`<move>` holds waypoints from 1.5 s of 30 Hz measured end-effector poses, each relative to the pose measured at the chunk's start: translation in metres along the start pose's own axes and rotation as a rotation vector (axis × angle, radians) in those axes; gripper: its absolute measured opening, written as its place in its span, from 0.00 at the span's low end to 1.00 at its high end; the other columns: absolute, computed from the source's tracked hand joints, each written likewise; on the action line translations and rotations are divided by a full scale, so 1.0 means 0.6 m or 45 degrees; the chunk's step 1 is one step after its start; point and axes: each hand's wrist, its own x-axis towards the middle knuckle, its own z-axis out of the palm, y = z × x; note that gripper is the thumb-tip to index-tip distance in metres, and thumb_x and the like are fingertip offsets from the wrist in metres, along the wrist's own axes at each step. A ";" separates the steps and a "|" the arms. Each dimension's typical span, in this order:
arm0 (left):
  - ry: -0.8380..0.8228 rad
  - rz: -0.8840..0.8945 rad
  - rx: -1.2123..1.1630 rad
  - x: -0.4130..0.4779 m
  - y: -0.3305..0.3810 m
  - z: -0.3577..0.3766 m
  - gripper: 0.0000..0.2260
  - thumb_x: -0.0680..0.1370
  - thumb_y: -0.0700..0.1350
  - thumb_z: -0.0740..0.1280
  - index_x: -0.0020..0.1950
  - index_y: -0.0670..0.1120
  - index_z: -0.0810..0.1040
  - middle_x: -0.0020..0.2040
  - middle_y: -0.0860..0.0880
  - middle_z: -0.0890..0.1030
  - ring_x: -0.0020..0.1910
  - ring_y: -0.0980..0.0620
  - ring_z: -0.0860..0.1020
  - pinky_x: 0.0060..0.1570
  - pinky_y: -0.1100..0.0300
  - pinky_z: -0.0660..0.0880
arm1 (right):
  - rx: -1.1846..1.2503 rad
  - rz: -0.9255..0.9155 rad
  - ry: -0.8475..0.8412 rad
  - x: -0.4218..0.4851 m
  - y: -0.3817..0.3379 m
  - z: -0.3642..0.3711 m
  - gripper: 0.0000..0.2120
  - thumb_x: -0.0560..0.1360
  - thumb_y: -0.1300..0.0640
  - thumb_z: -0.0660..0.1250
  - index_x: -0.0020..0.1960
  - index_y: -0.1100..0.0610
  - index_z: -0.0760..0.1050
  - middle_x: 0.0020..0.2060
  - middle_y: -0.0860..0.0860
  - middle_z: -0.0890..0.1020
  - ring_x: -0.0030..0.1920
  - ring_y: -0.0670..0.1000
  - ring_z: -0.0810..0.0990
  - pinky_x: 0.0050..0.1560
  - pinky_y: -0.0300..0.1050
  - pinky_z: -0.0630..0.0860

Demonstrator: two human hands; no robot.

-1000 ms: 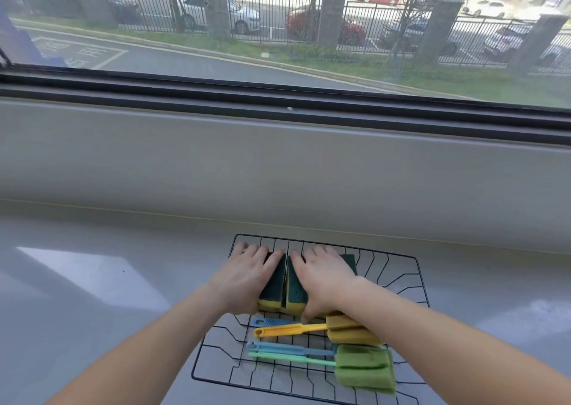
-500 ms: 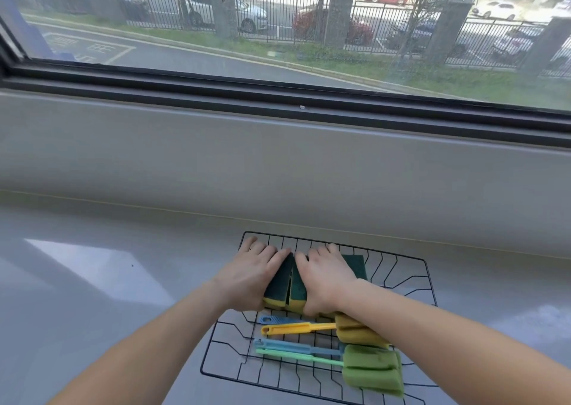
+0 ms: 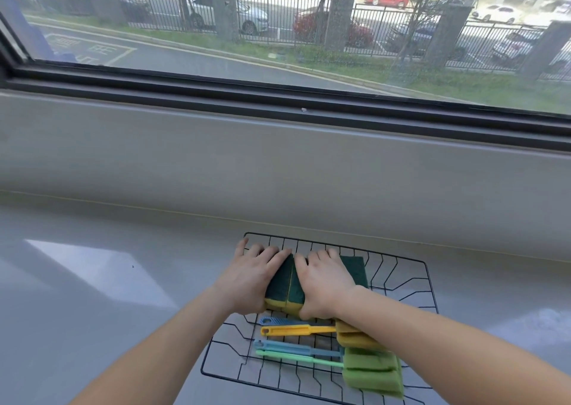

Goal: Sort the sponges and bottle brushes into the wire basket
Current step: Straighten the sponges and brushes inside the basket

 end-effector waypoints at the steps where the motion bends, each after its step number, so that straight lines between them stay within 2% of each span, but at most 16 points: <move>1: 0.003 -0.005 -0.006 0.000 0.002 0.001 0.45 0.66 0.62 0.68 0.77 0.52 0.51 0.67 0.51 0.69 0.62 0.45 0.69 0.70 0.33 0.55 | -0.010 -0.003 0.005 0.000 0.001 0.001 0.48 0.61 0.36 0.72 0.72 0.59 0.62 0.60 0.59 0.77 0.60 0.61 0.73 0.65 0.60 0.66; 7: 0.025 -0.014 -0.012 -0.002 0.007 0.008 0.44 0.66 0.63 0.67 0.77 0.51 0.52 0.67 0.51 0.69 0.61 0.46 0.70 0.70 0.34 0.55 | 0.009 0.019 0.017 0.001 0.000 0.012 0.51 0.60 0.36 0.74 0.75 0.59 0.59 0.62 0.59 0.76 0.63 0.62 0.72 0.69 0.63 0.61; 13: 0.035 -0.043 0.013 0.006 0.009 0.002 0.47 0.65 0.65 0.67 0.77 0.52 0.51 0.69 0.49 0.67 0.68 0.45 0.65 0.69 0.31 0.54 | 0.073 0.083 0.006 -0.005 0.008 0.014 0.57 0.63 0.36 0.74 0.80 0.56 0.49 0.69 0.59 0.70 0.71 0.62 0.66 0.75 0.70 0.48; 17: 0.025 -0.081 -0.024 0.005 0.020 -0.010 0.55 0.60 0.74 0.65 0.78 0.52 0.44 0.75 0.46 0.61 0.73 0.44 0.59 0.71 0.33 0.53 | 0.084 0.081 0.021 -0.016 0.017 0.005 0.65 0.59 0.28 0.74 0.81 0.54 0.44 0.73 0.58 0.65 0.75 0.61 0.60 0.76 0.71 0.46; 20: 0.062 -0.122 -0.074 -0.005 0.027 -0.019 0.57 0.59 0.77 0.63 0.78 0.54 0.41 0.76 0.46 0.58 0.75 0.44 0.56 0.72 0.35 0.52 | 0.177 0.079 0.079 -0.033 0.028 -0.013 0.66 0.56 0.25 0.73 0.81 0.51 0.44 0.77 0.54 0.61 0.77 0.59 0.56 0.77 0.69 0.45; 22: 0.081 -0.170 -0.124 -0.015 0.028 -0.022 0.56 0.60 0.75 0.65 0.78 0.56 0.40 0.77 0.47 0.57 0.75 0.45 0.55 0.73 0.37 0.51 | 0.324 0.113 0.149 -0.050 0.046 -0.028 0.62 0.57 0.24 0.70 0.81 0.47 0.48 0.77 0.51 0.61 0.78 0.58 0.56 0.78 0.66 0.47; 24: 0.082 -0.235 -0.223 -0.029 0.026 -0.019 0.54 0.61 0.73 0.66 0.77 0.59 0.40 0.77 0.48 0.56 0.76 0.45 0.53 0.74 0.40 0.51 | 0.511 0.212 0.268 -0.074 0.082 -0.035 0.53 0.59 0.23 0.65 0.78 0.44 0.58 0.75 0.49 0.67 0.76 0.55 0.61 0.77 0.61 0.57; 27: 0.093 -0.304 -0.323 -0.048 0.031 -0.015 0.50 0.62 0.73 0.64 0.78 0.60 0.44 0.76 0.49 0.56 0.75 0.46 0.53 0.74 0.46 0.53 | 0.801 0.543 0.347 -0.109 0.157 -0.018 0.32 0.70 0.30 0.67 0.67 0.49 0.74 0.62 0.49 0.80 0.61 0.51 0.77 0.61 0.52 0.76; 29: 0.119 -0.282 -0.295 -0.048 0.046 -0.013 0.48 0.64 0.74 0.63 0.78 0.60 0.47 0.76 0.50 0.57 0.75 0.47 0.53 0.75 0.46 0.53 | 1.028 0.771 0.229 -0.121 0.189 0.007 0.24 0.74 0.34 0.67 0.57 0.52 0.76 0.51 0.49 0.83 0.50 0.50 0.80 0.51 0.52 0.80; 31: 0.166 -0.203 -0.277 -0.035 0.071 -0.014 0.45 0.65 0.74 0.63 0.77 0.61 0.51 0.76 0.51 0.59 0.76 0.47 0.52 0.75 0.45 0.51 | 1.214 0.858 0.045 -0.121 0.197 0.032 0.24 0.74 0.34 0.67 0.53 0.55 0.75 0.47 0.51 0.83 0.47 0.52 0.81 0.51 0.55 0.81; 34: 0.127 -0.089 -0.236 -0.007 0.105 -0.013 0.44 0.65 0.72 0.64 0.76 0.62 0.50 0.77 0.49 0.58 0.77 0.47 0.49 0.75 0.44 0.44 | 1.345 0.843 -0.105 -0.115 0.190 0.057 0.26 0.72 0.33 0.69 0.55 0.54 0.73 0.47 0.52 0.82 0.48 0.53 0.82 0.53 0.55 0.82; 37: 0.033 -0.083 -0.211 0.017 0.118 -0.011 0.48 0.64 0.70 0.66 0.77 0.60 0.47 0.78 0.46 0.54 0.78 0.44 0.47 0.76 0.41 0.44 | 1.406 0.818 -0.140 -0.108 0.181 0.065 0.25 0.72 0.34 0.70 0.56 0.54 0.73 0.47 0.51 0.83 0.47 0.52 0.83 0.47 0.51 0.82; 40: 0.000 -0.082 -0.241 0.034 0.112 -0.017 0.48 0.63 0.68 0.67 0.77 0.57 0.50 0.76 0.49 0.59 0.78 0.44 0.49 0.75 0.38 0.45 | 1.464 0.762 -0.142 -0.103 0.176 0.067 0.24 0.73 0.37 0.71 0.58 0.53 0.73 0.49 0.49 0.82 0.47 0.50 0.83 0.39 0.44 0.77; 43: 0.036 -0.060 -0.293 0.040 0.100 -0.018 0.46 0.64 0.69 0.68 0.76 0.55 0.53 0.74 0.53 0.65 0.77 0.47 0.54 0.75 0.36 0.45 | 1.548 0.734 -0.120 -0.102 0.176 0.069 0.18 0.75 0.40 0.70 0.56 0.51 0.73 0.47 0.48 0.82 0.45 0.50 0.83 0.39 0.44 0.79; 45: 0.041 -0.069 -0.362 0.038 0.092 -0.015 0.47 0.63 0.67 0.69 0.77 0.56 0.52 0.74 0.54 0.65 0.77 0.48 0.54 0.75 0.38 0.45 | 1.591 0.741 -0.118 -0.103 0.176 0.073 0.16 0.76 0.41 0.70 0.55 0.52 0.74 0.47 0.50 0.83 0.45 0.51 0.84 0.44 0.49 0.82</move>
